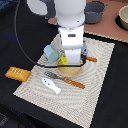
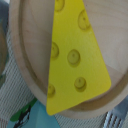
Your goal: Interact with the objects in diverse but meaningful ways.
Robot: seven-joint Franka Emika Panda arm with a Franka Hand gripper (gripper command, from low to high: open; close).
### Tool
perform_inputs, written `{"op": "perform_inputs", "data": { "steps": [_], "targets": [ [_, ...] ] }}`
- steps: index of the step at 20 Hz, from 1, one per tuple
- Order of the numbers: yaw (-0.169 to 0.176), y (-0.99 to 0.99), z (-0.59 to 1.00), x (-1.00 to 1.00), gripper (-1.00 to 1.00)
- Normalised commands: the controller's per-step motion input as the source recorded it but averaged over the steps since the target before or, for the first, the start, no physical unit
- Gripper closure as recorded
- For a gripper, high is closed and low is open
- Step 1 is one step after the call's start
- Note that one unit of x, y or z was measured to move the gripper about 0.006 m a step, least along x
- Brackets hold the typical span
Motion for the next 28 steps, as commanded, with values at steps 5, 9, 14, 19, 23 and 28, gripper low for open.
{"op": "perform_inputs", "data": {
  "steps": [5, 9, 14, 19, 23, 28],
  "targets": [
    [0.035, -0.1, -0.11, 0.01, -1.0],
    [0.025, -0.11, -0.08, 0.0, -1.0],
    [0.013, -0.09, -0.06, 0.0, -1.0],
    [0.011, -0.03, -0.04, 0.01, -1.0],
    [0.012, 0.0, -0.08, 0.03, -1.0],
    [0.015, 0.0, -0.11, 0.03, -1.0]
  ]
}}
